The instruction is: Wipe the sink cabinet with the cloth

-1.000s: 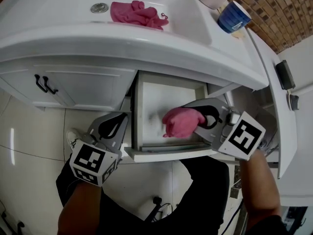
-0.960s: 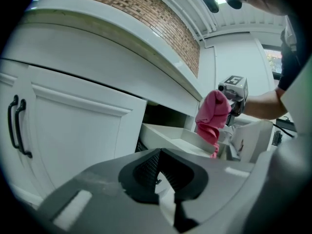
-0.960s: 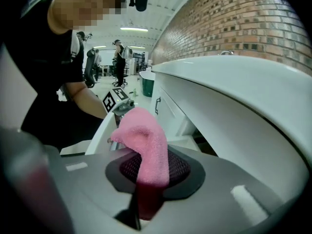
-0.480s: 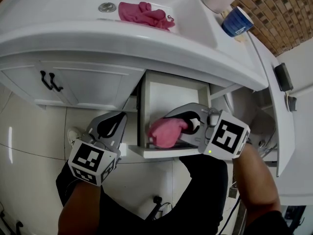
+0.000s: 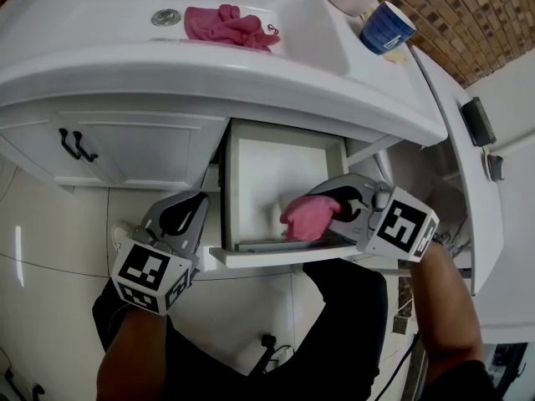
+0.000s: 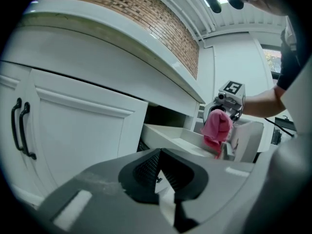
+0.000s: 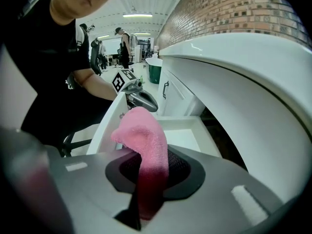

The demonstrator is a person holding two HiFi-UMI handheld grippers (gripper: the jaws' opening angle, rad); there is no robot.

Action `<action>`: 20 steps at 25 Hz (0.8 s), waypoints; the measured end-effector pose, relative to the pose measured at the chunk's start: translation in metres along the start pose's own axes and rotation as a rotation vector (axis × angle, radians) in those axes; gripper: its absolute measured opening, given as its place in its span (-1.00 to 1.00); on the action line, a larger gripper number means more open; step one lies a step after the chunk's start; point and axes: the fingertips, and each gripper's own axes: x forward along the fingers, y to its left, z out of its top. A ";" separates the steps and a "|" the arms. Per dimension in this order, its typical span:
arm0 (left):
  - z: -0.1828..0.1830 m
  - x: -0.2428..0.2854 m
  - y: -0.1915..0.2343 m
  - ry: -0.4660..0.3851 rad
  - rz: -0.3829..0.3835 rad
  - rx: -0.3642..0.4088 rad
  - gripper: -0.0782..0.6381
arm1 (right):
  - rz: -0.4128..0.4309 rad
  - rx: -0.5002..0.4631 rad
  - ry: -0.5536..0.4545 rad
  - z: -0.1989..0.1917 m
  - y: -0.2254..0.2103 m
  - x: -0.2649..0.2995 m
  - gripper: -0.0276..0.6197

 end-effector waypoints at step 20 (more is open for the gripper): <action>0.035 -0.034 0.005 -0.077 0.185 0.023 -0.76 | -0.252 0.190 0.022 -0.093 -0.021 -0.071 -0.67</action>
